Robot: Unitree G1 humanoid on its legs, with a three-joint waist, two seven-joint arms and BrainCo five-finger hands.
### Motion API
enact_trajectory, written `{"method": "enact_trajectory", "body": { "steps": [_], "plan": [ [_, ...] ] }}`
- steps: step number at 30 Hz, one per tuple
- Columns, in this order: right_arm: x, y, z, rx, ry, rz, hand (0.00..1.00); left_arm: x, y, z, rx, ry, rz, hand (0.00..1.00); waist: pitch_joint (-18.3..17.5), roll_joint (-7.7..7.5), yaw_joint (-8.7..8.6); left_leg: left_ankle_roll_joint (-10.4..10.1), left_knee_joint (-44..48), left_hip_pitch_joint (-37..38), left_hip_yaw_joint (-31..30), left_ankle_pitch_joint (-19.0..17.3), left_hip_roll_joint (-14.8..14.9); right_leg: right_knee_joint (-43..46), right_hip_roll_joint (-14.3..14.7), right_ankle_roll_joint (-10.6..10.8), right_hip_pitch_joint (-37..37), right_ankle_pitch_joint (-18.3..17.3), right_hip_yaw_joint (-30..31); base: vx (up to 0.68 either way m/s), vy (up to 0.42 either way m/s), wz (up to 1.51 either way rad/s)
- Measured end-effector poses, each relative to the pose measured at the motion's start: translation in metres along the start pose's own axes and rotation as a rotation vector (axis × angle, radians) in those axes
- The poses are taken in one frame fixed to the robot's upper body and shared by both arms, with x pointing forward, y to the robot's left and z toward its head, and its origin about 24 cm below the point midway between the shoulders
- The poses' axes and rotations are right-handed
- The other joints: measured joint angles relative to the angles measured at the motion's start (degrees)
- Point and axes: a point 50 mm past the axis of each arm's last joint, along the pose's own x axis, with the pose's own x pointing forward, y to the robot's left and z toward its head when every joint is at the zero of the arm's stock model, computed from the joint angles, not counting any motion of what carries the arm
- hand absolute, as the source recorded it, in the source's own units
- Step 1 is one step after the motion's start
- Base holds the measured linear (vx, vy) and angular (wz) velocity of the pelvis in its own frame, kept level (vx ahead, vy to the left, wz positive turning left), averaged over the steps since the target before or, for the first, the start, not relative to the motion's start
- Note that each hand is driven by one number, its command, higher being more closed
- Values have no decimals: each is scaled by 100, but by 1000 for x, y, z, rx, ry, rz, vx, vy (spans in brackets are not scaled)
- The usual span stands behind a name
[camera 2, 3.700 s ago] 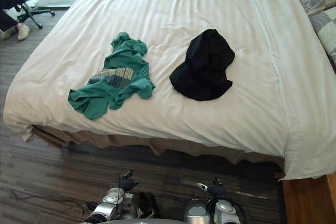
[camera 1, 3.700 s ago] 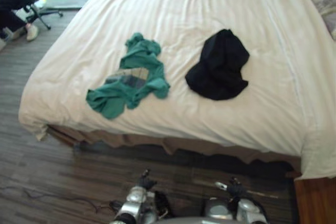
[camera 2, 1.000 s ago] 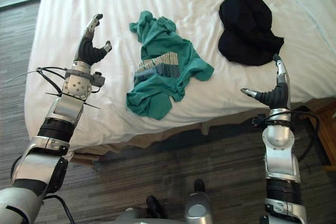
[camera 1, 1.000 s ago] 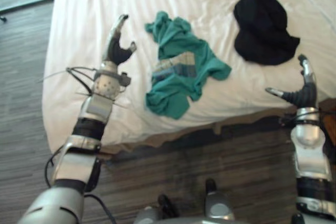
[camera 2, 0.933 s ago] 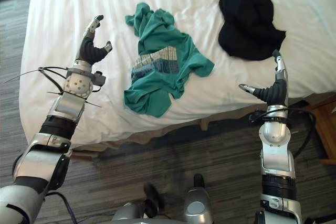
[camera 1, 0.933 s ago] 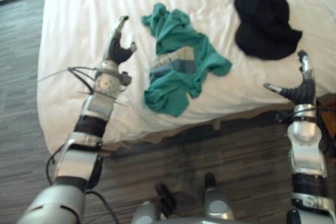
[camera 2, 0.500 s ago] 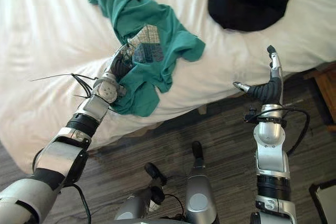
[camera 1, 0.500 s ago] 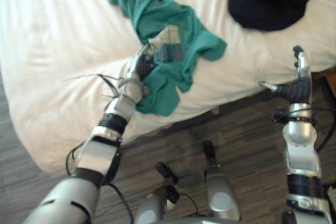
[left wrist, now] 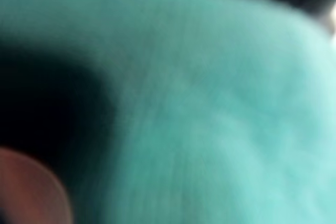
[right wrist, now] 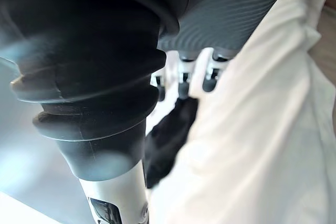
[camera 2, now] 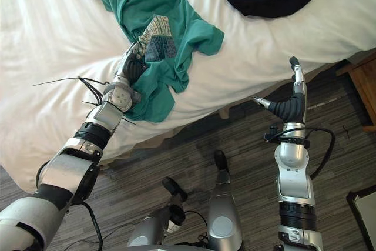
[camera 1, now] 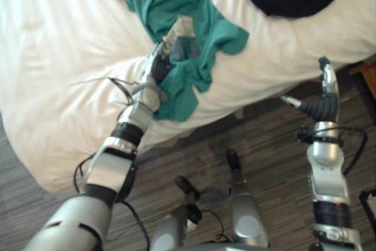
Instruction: Tidy the bed and pick cloth on bed and put in laundry
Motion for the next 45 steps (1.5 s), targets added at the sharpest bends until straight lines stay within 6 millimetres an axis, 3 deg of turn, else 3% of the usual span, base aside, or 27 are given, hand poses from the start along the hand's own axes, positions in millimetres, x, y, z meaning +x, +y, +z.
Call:
{"method": "enact_trajectory", "body": {
  "steps": [1, 4, 7, 13, 18, 20, 23, 25, 27, 28, 29, 32, 35, 37, 40, 42, 45],
  "plan": [
    [0, 0, 0, 0, 0, -2, 0, 0, 0, 1, 7, -3, 0, 100, 1, 1, 0, 1, -3, -14, -6, 1, 0, -10, -1, 1, -6, 10, -3, -46, -46, 2],
    [0, -1, 0, -1, 1, -22, 0, -1, -4, 7, 40, -39, 4, 100, 2, 1, 1, 4, -37, -52, -77, 6, -1, -26, -9, 2, -6, 20, -50, -13, -32, 11],
    [-2, -2, -2, -3, 9, -40, 0, -8, -11, 27, 82, -153, 16, 100, 1, 1, 28, 30, -12, -141, -217, 38, -2, -47, -36, 2, 4, 20, -216, 54, -20, 27],
    [-9, 7, -13, 13, 64, -32, 0, -25, -37, 46, 64, -259, -20, 100, -1, 2, 23, 32, -3, -58, -451, 45, -2, -56, -76, 2, 238, 20, -481, 94, -12, 19],
    [-17, 9, -24, 1, 116, -14, 0, -46, -59, 40, 20, -266, -82, 100, -19, -29, 43, 28, -1, 138, -460, 42, 41, -53, -45, 2, 450, 20, -532, 69, -27, 2],
    [-28, 7, -34, -17, 164, -3, 0, -63, -63, 26, -33, -238, -98, 100, -43, -89, 148, 11, 17, 325, -427, 27, 119, -46, 30, 2, 607, 20, -523, 45, -77, -16],
    [-41, -5, -53, -57, 254, -30, 0, -94, -60, -11, -104, -129, -102, 100, -48, -167, 241, -9, 979, 265, -488, -515, 385, 0, 106, -13, 935, -9, -604, 22, -78, -8],
    [-46, -29, -63, -101, 304, -100, 0, -110, -51, -34, -161, -40, -61, 100, -80, -201, 329, -88, 1339, 181, -708, -697, 390, 316, 82, -66, 930, -279, -677, -45, -48, 16],
    [-55, -60, -79, -169, 389, -202, 0, -127, -30, -65, -205, 81, 33, 100, -174, -233, 347, 13, 1312, 184, -991, -777, 332, 491, 6, -61, 904, -449, -836, -33, 1, 41],
    [-57, -65, -82, -182, 410, -217, 0, -133, -26, -74, -216, 114, 50, 100, -190, -264, 399, 17, 1318, 202, -987, -780, 330, 551, 2, -60, 888, -451, -829, -91, 32, -5],
    [-62, -70, -87, -196, 447, -233, 0, -147, -16, -95, -238, 196, 78, 100, -239, -370, 495, 69, 1331, 275, -940, -831, 326, 913, -17, -24, 761, -580, -767, -144, 31, -11],
    [-62, -74, -91, -248, 477, -225, 0, -178, -5, -126, -275, 339, 115, 100, -322, -531, 487, 57, 1175, 523, -996, -891, 275, 1983, -95, 36, 409, -740, -792, -111, 22, 0],
    [-62, -81, -96, -308, 506, -211, 0, -197, -10, -137, -327, 413, 110, 100, -591, -662, 474, 35, 963, 458, -1167, -752, 230, 1667, -148, -112, 489, -636, -838, -48, -2, 16],
    [-59, -92, -99, -356, 522, -208, 0, -197, -13, -136, -350, 414, 101, 100, -635, -707, 474, 28, 700, 423, -1386, -551, 152, 1343, -150, -171, 617, -591, -867, 6, -59, 48],
    [-36, -110, -98, -394, 506, -245, 0, -200, -17, -136, -390, 429, 102, 100, -638, -711, 507, -18, 202, 432, -1513, -89, 83, 1023, -136, -173, 662, -585, -951, 25, -54, 32],
    [-21, -118, -96, -410, 498, -257, 0, -203, -20, -136, -426, 445, 110, 100, -638, -711, 606, -5, 95, 421, -1495, 26, 65, 850, -116, -171, 677, -583, -956, 5, -47, -3],
    [13, -137, -85, -447, 460, -279, 0, -220, -37, -135, -520, 490, 90, 100, -640, -586, 680, -26, 10, 312, -1553, 109, 95, 585, -63, -165, 697, -490, -1091, 4, -28, 5]
  ]
}}
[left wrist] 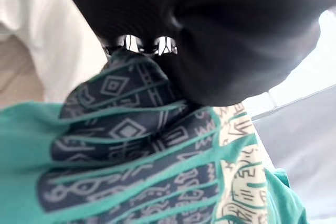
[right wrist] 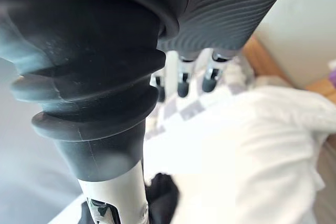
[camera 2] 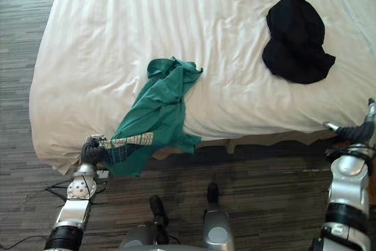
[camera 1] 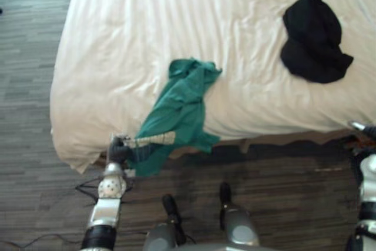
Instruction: Tidy the bed and pick cloth on bed and put in laundry
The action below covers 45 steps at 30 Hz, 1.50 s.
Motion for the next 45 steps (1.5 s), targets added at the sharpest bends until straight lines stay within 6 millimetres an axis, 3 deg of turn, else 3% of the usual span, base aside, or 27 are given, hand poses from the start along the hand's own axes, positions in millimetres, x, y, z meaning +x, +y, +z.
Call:
{"method": "enact_trajectory", "body": {
  "steps": [1, 2, 4, 7, 9, 15, 19, 26, 28, 30, 31, 37, 39, 45],
  "plan": [
    [0, 0, 0, 0, 0, 0, 0, 0, 0, 0, 0, 0, 0, 100, 0, 0, 0, 0, 0, 0, 0, 0, 0, 0, 0, 0, 0, 0, 0, 23, -9, 29],
    [17, -13, 15, -39, -43, -22, 0, -9, -7, -8, -55, 38, -21, 100, 3, 139, 5, -9, -6, -154, -117, 55, 0, -77, -7, 0, -51, 31, -129, 24, 1, 29],
    [31, -22, 30, -55, -76, -40, 0, -13, -10, -12, -72, 55, -32, 100, 37, 250, 12, 28, -8, -292, -206, 126, -1, -77, -14, 0, -132, 32, -219, 35, 6, 32],
    [59, -48, 69, -80, -157, -103, 0, -17, -18, -14, -96, 65, -67, 100, 193, 548, 82, 37, -10, -510, -352, 235, -7, -65, -32, 1, -256, 40, -379, 31, 11, 32],
    [75, -65, 107, -77, -233, -147, 0, -20, -21, -15, -116, 63, -84, 100, 309, 783, 105, 27, -11, -730, -476, 319, -4, -50, -41, -9, -402, 49, -517, 29, 13, 31],
    [92, -88, 179, -90, -365, -203, 0, -24, -27, -16, -134, 62, -112, 100, 640, 1124, 143, -26, -12, -1091, -500, 422, 0, -27, -57, -28, -739, 107, -599, 15, 4, 10],
    [94, -112, 212, -101, -430, -263, 0, -22, -33, -10, -159, 34, -128, 100, 900, 1317, 187, -129, -13, -1364, -485, 509, -31, 179, -122, -30, -1125, 109, -597, 0, 0, 0],
    [95, -112, 221, -119, -447, -259, 0, -17, -46, 1, -190, -5, -170, 100, 1099, 1340, 292, -274, -60, -1750, -402, 656, -34, 1090, -272, -141, -1905, -243, -617, -48, -20, 9],
    [94, -114, 223, -111, -451, -262, 0, -16, -46, 2, -203, -7, -168, 100, 1099, 1338, 314, -333, -62, -1836, -106, 593, -37, 1429, -386, -146, -2156, -387, -604, -64, -20, 15],
    [94, -116, 227, -101, -455, -270, 0, -15, -47, 4, -232, -9, -162, 100, 1099, 1338, 279, -369, -62, -1919, 705, 570, 20, 1779, -568, -114, -2464, -516, -532, -35, -12, 18],
    [94, -116, 229, -106, -455, -271, 0, -15, -47, 4, -240, -8, -161, 100, 1101, 1336, 274, -349, -62, -1947, 832, 595, 0, 1881, -621, -103, -2557, -547, -495, -9, -9, 11],
    [90, -112, 258, -174, -530, -265, 0, -14, -50, 6, -291, -12, -151, 100, 1100, 1338, 352, -242, -62, -2343, 1140, 683, -178, 2260, -828, -89, -3297, -566, -295, 21, -9, -4],
    [87, -121, 276, -185, -573, -300, 0, -14, -51, 6, -311, -9, -139, 100, 1098, 1340, 354, -204, -63, -2501, 1211, 713, -223, 2413, -896, -135, -3571, -595, -255, 46, -39, -1],
    [79, -140, 300, -248, -636, -356, 0, -17, -59, 5, -375, 14, -139, 100, 1095, 1345, 408, -228, -63, -2730, 1352, 693, -262, 2731, -990, -248, -4030, -670, -220, 31, -34, 3]
  ]
}}
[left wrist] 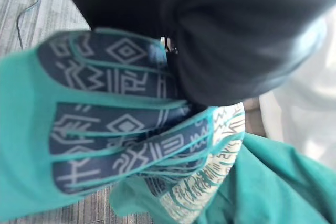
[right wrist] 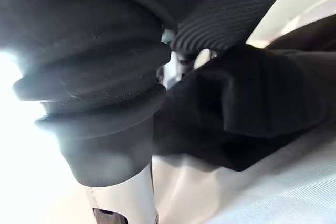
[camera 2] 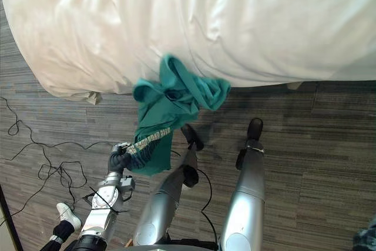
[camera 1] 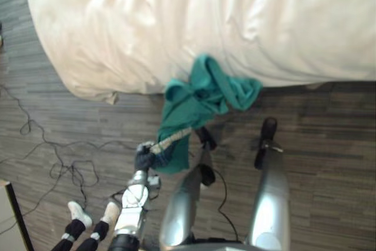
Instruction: Tidy the bed and pick cloth on bed and put in laundry
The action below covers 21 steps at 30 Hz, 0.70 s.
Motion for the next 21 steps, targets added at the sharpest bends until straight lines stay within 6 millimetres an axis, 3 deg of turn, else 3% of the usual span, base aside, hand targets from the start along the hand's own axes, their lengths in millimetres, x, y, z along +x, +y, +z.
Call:
{"method": "enact_trajectory", "body": {
  "steps": [6, 10, 12, 14, 15, 16, 18, 21],
  "plan": [
    [2, -20, -7, -41, 9, -80, 0, -3, -18, -5, -73, 21, -12, 100, -1, 1, -31, 6, 2, -140, 383, -1, -85, 300, -228, -8, -312, -84, 56, 0, -5, 17],
    [-10, -10, -19, -22, 27, -83, 0, -4, -26, -8, -102, 39, -25, 100, 1, -10, 7, 41, 42, -42, 447, 8, -88, 326, -310, -7, -160, -89, -28, -16, 11, 15],
    [-25, 8, -32, 0, 54, -37, 0, -5, -30, -10, -105, 50, -38, 100, 11, -26, 5, 146, 144, 182, 453, -67, -60, 270, -333, 39, 203, -127, -125, -1, 0, 0],
    [-40, 28, -42, 40, 90, 3, 0, -7, -31, -16, -102, 74, -42, 100, 13, -90, 30, 415, 565, 354, 429, -262, 63, 180, -306, 94, 639, -185, -200, -3, -67, -13],
    [-60, 57, -45, 105, 113, 67, 0, -8, -29, -22, -110, 103, -29, 100, -3, -260, 17, 562, 1029, 489, 378, -512, 221, 84, -213, 88, 1015, -269, -233, 7, -103, -19],
    [-69, 69, -45, 130, 121, 97, 0, -9, -28, -24, -108, 112, -26, 100, -10, -346, 16, 569, 1254, 515, 356, -628, 328, 25, -154, 86, 1158, -267, -244, 19, -124, -32],
    [-100, 109, -40, 239, 151, 184, 0, -12, -25, -33, -102, 158, -8, 100, -50, -584, 64, 664, 2150, 496, 218, -1105, 829, -259, 194, 94, 1631, -147, -322, 35, -76, -49],
    [-137, 146, -34, 344, 213, 271, 0, -17, -20, -41, -91, 199, 19, 100, -91, -935, 149, 627, 2732, 793, 238, -1542, 1231, -402, 445, 91, 2135, -127, -300, 85, -38, -60]
  ]
}}
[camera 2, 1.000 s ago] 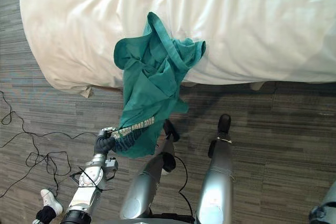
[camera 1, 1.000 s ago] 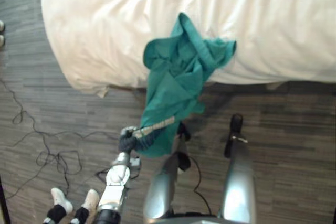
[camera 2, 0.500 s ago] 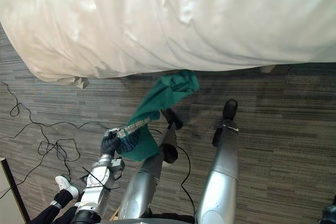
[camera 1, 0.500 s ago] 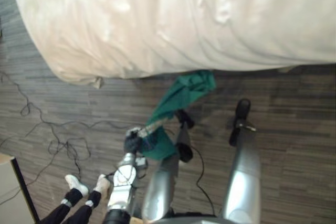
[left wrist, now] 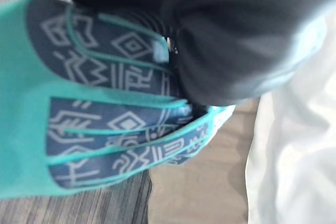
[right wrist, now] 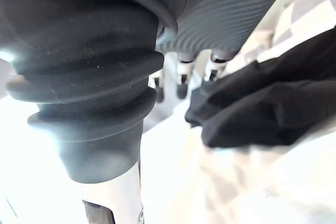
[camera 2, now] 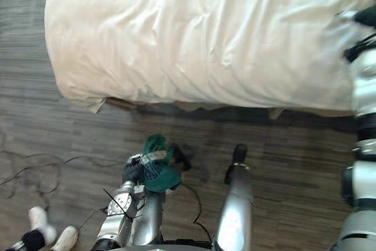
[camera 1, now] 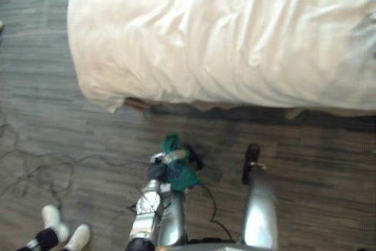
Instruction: Tidy the bed and pick cloth on bed and put in laundry
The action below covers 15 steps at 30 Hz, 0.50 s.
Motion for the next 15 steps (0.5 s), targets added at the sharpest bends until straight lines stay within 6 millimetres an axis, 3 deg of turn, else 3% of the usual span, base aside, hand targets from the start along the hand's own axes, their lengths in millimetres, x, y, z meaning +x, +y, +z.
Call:
{"method": "enact_trajectory", "body": {
  "steps": [1, 3, 5, 6, 7, 8, 10, 11, 12, 14, 15],
  "plan": [
    [-15, 23, -7, 61, 46, 42, 0, -3, 5, -6, 15, 27, 10, 100, 7, -207, 29, -126, 135, 422, 86, -305, 206, 253, 84, 103, 253, 89, 37, 84, -30, -57],
    [-29, 37, -12, 109, 73, 60, 0, -4, 10, -14, 52, 71, 11, 100, 3, -224, 24, -212, 92, 876, 127, -386, 404, 959, 143, 298, 157, 699, 32, 83, -19, -45],
    [-34, 41, -24, 103, 116, 70, 0, -6, 17, -23, 100, 112, 9, 100, -31, -289, -53, -233, -3, 1135, 119, -369, 457, 1646, -69, -50, 50, 904, -116, 95, -74, -1],
    [-34, 39, -33, 98, 155, 62, 0, -7, 23, -26, 131, 130, 12, 100, -74, -358, -71, -299, -68, 1195, 112, -331, 451, 1559, -165, -298, 87, 945, -235, 95, -147, 16],
    [-33, 37, -39, 96, 183, 52, 0, -7, 30, -26, 150, 136, 23, 100, -94, -391, -73, -395, -175, 1200, 100, -275, 452, 1234, -212, -513, 130, 729, -290, 97, -180, 8],
    [-30, 32, -44, 84, 204, 43, 0, -6, 35, -25, 167, 133, 38, 100, -98, -399, -75, -530, -309, 1165, 76, -192, 451, 570, -242, -579, 204, 613, -282, 96, -199, 5],
    [-28, 17, -60, 36, 255, 22, 0, -5, 42, -22, 187, 126, 46, 100, -114, -421, -119, -697, -283, 998, -121, -132, 427, -893, -321, -408, 550, 895, -263, 141, -302, 33],
    [-28, 8, -69, 23, 290, 3, 0, -5, 46, -21, 199, 126, 50, 100, -166, -505, -171, -846, -133, 896, -248, -134, 368, -1333, -424, -278, 757, 1018, -275, 182, -360, 26],
    [-20, -3, -68, 18, 291, -29, 0, -4, 42, -22, 182, 126, 54, 100, -171, -292, -113, -1016, -44, 762, -512, -134, 462, -1415, -206, -58, 720, 1028, -320, 185, -317, -8],
    [-10, -17, -62, 9, 269, -53, 0, -8, 32, -27, 154, 138, 34, 100, -221, -10, -74, -986, -200, 806, -946, -97, 568, -1486, 172, -67, 616, 1064, -234, 224, -205, -68],
    [-7, -25, -63, -2, 268, -67, 0, -8, 28, -28, 139, 139, 29, 100, -228, 34, -85, -999, -360, 927, -952, -54, 603, -1478, 265, -102, 593, 1041, -198, 216, -120, -62]
  ]
}}
